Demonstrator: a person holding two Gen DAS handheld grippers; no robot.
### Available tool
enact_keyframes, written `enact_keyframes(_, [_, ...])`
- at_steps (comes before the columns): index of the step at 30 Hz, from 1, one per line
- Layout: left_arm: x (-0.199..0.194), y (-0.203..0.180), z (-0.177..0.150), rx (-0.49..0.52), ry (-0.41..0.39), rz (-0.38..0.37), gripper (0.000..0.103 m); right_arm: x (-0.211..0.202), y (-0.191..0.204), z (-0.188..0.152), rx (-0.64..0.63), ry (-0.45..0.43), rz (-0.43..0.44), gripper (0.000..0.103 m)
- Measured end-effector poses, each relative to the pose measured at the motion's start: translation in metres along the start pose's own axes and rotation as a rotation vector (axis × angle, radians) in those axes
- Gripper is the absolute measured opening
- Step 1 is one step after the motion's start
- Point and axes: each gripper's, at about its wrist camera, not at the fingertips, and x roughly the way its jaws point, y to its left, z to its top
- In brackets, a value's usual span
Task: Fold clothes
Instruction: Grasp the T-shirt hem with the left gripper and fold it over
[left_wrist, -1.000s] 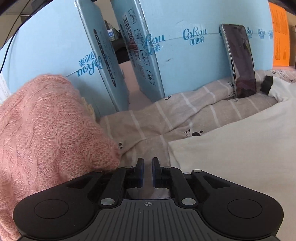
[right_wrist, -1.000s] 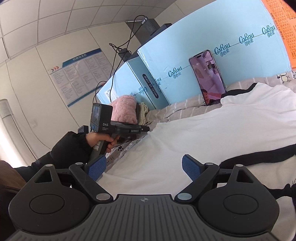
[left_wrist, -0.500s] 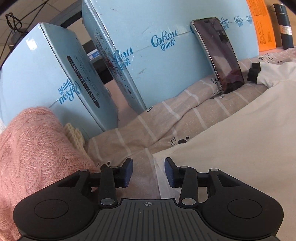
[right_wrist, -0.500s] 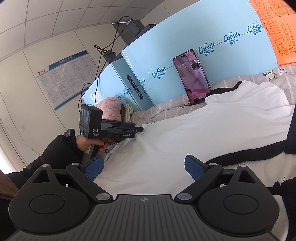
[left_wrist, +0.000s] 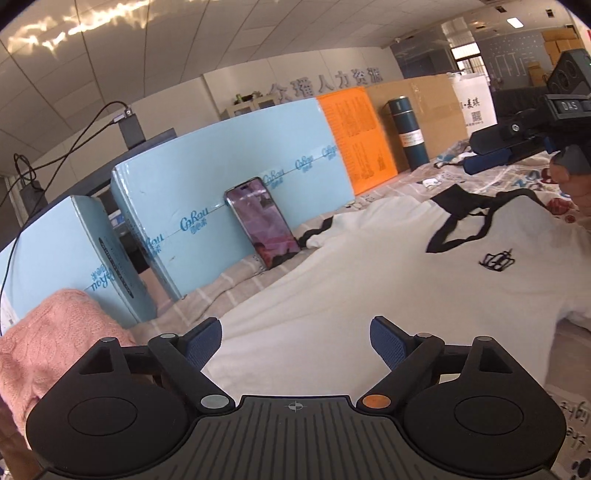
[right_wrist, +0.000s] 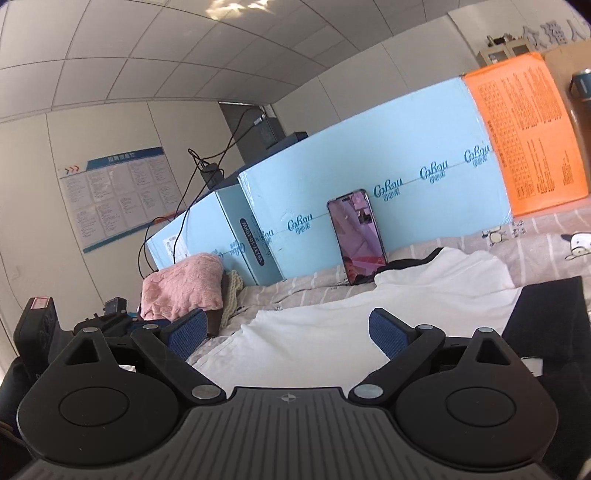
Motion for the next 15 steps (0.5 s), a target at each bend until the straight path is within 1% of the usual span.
enact_keyframes(3, [-0.014, -0.023, -0.004, 0.057, -0.067, -0.118, 0.097, -0.038, 0.005, -0.004, -0.093, -0.016, -0.129, 0.095])
enact_keyframes(4, [-0.016, -0.032, -0.004, 0.092, -0.083, -0.152, 0.098, -0.049, 0.005, -0.006, -0.116, -0.012, -0.174, 0.095])
enact_keyframes(6, [-0.014, -0.053, -0.003, 0.186, -0.083, -0.191, 0.099, -0.071, 0.002, -0.013, -0.145, 0.016, -0.268, 0.095])
enact_keyframes(8, [-0.01, -0.073, -0.003, 0.288, -0.075, -0.213, 0.099, -0.088, -0.001, -0.022, -0.165, 0.051, -0.342, 0.095])
enact_keyframes(11, [-0.001, -0.099, -0.005, 0.434, -0.047, -0.217, 0.099, -0.108, 0.0, -0.044, -0.249, 0.138, -0.455, 0.095])
enact_keyframes(13, [0.002, -0.111, -0.004, 0.507, -0.052, -0.225, 0.099, -0.117, 0.0, -0.061, -0.3, 0.193, -0.485, 0.096])
enact_keyframes(15, [0.0, -0.119, -0.002, 0.539, -0.07, -0.242, 0.099, -0.124, 0.0, -0.074, -0.332, 0.233, -0.49, 0.096])
